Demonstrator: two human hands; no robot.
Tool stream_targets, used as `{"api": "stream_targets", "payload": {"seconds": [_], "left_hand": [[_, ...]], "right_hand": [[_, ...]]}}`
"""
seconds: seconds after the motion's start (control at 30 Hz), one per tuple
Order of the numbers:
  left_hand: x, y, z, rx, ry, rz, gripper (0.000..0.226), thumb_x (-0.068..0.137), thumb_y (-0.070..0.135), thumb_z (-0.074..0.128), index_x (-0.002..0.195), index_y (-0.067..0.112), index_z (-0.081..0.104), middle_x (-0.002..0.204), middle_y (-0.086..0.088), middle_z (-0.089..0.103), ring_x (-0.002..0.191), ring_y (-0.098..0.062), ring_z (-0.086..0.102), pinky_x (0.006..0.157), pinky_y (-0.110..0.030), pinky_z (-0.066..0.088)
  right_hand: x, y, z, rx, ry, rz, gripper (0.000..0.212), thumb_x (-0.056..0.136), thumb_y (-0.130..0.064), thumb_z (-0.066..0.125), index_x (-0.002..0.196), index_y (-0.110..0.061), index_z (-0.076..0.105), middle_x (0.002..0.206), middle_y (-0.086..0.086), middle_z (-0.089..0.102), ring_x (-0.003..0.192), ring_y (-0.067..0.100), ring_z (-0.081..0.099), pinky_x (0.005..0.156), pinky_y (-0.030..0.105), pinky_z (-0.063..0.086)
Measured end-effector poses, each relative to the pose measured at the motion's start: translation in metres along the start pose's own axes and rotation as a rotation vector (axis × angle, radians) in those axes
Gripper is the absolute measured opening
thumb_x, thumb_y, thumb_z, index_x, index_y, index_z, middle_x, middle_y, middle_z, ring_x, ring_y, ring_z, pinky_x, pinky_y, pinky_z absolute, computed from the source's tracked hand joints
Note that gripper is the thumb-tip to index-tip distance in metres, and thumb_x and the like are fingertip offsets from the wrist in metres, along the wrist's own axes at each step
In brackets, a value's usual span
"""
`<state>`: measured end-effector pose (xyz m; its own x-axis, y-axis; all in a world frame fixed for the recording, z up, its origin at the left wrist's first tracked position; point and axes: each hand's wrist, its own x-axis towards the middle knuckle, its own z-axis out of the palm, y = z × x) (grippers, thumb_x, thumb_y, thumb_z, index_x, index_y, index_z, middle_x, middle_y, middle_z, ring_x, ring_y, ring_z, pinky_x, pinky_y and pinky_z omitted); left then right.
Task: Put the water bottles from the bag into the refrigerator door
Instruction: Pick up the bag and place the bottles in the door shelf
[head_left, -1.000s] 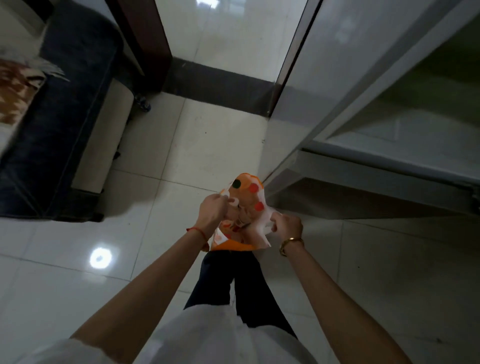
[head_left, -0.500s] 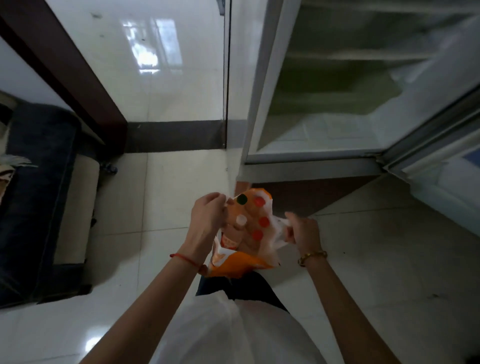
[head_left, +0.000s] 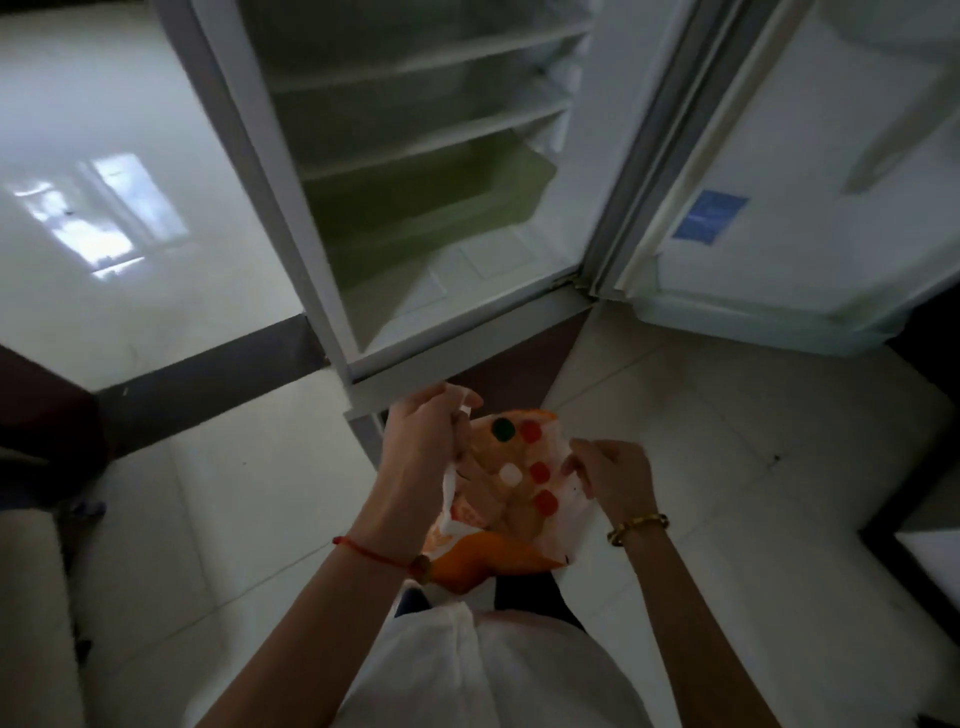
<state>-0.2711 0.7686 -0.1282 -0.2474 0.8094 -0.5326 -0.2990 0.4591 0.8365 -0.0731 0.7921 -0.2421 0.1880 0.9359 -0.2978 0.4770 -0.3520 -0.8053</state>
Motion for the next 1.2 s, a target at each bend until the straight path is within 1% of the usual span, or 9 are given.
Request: {"api": "stream_targets", "payload": {"seconds": [0.27,0.43,0.63,0.7,0.77,0.9,0.97,1.07,1.2], "left_hand": [[0.01,0.005,0.079,0.049,-0.097,0.002,0.028,0.096,0.003,0.041,0.075,0.005,0.059,0.036,0.007,0.031,0.03,-0.004,0.026,0.033,-0.013,0.026],[0.02,0.012,0.137,0.024,-0.095,0.029,0.028,0.096,0.004,0.04,0.075,0.005,0.058,0.034,0.009,0.03,0.029,-0.003,0.025,0.04,-0.019,0.027],[0.028,0.015,0.202,0.016,-0.065,0.021,0.027,0.096,0.006,0.041,0.077,0.006,0.059,0.035,0.009,0.03,0.028,-0.003,0.024,0.031,-0.015,0.024],[0.032,0.015,0.224,0.019,-0.044,0.018,0.026,0.097,0.008,0.042,0.079,0.008,0.06,0.035,0.009,0.031,0.029,-0.003,0.025,0.031,-0.015,0.024],[0.036,0.015,0.245,-0.01,-0.028,0.03,0.027,0.097,0.007,0.041,0.078,0.006,0.06,0.034,0.009,0.03,0.028,-0.002,0.024,0.03,-0.014,0.024],[0.043,0.015,0.28,-0.021,-0.018,0.077,0.029,0.098,0.007,0.04,0.076,0.006,0.06,0.035,0.009,0.028,0.03,-0.005,0.023,0.035,-0.016,0.025],[0.046,0.015,0.294,-0.015,-0.001,0.096,0.03,0.097,0.007,0.04,0.075,0.006,0.06,0.036,0.008,0.027,0.032,-0.006,0.023,0.042,-0.022,0.025],[0.051,0.018,0.312,-0.038,0.015,0.109,0.029,0.095,0.006,0.041,0.074,0.005,0.061,0.036,0.008,0.027,0.033,-0.006,0.022,0.047,-0.026,0.022],[0.055,0.024,0.327,-0.053,0.02,0.091,0.03,0.096,0.006,0.041,0.073,0.005,0.061,0.035,0.009,0.027,0.03,-0.005,0.021,0.041,-0.021,0.021]], "right_hand": [[0.03,0.035,-0.052,0.017,0.053,0.052,0.051,0.087,-0.03,0.06,0.072,0.018,0.061,0.056,0.023,0.049,0.055,0.021,0.045,0.059,0.03,0.038],[0.066,0.056,-0.101,-0.032,0.012,0.072,0.069,0.065,-0.055,0.051,0.073,0.012,0.064,0.059,0.014,0.05,0.057,0.021,0.048,0.06,0.034,0.043],[0.116,0.067,-0.164,-0.164,-0.104,0.049,0.034,0.09,-0.027,0.059,0.074,-0.001,0.072,0.064,0.009,0.058,0.062,0.024,0.058,0.071,0.039,0.053],[0.141,0.078,-0.178,-0.258,-0.134,0.05,0.037,0.092,-0.034,0.056,0.086,0.001,0.065,0.078,0.012,0.062,0.075,0.034,0.064,0.079,0.045,0.054],[0.163,0.083,-0.19,-0.334,-0.194,0.1,0.045,0.091,-0.043,0.056,0.115,-0.005,0.056,0.105,0.015,0.064,0.093,0.034,0.065,0.086,0.043,0.054],[0.201,0.087,-0.208,-0.537,-0.245,0.054,0.076,0.09,-0.051,0.053,0.147,-0.008,0.026,0.147,0.017,0.038,0.128,0.031,0.046,0.106,0.039,0.039],[0.215,0.086,-0.213,-0.701,-0.189,-0.063,0.063,0.091,-0.05,0.051,0.14,-0.013,0.039,0.143,0.012,0.041,0.131,0.03,0.039,0.107,0.038,0.035],[0.229,0.074,-0.217,-0.794,-0.146,-0.188,0.036,0.093,-0.044,0.047,0.109,-0.016,0.064,0.118,0.008,0.06,0.114,0.026,0.052,0.098,0.035,0.042],[0.232,0.06,-0.212,-0.635,-0.33,-0.114,0.028,0.096,-0.038,0.047,0.074,-0.022,0.053,0.086,0.005,0.058,0.085,0.02,0.056,0.081,0.031,0.046]]}}
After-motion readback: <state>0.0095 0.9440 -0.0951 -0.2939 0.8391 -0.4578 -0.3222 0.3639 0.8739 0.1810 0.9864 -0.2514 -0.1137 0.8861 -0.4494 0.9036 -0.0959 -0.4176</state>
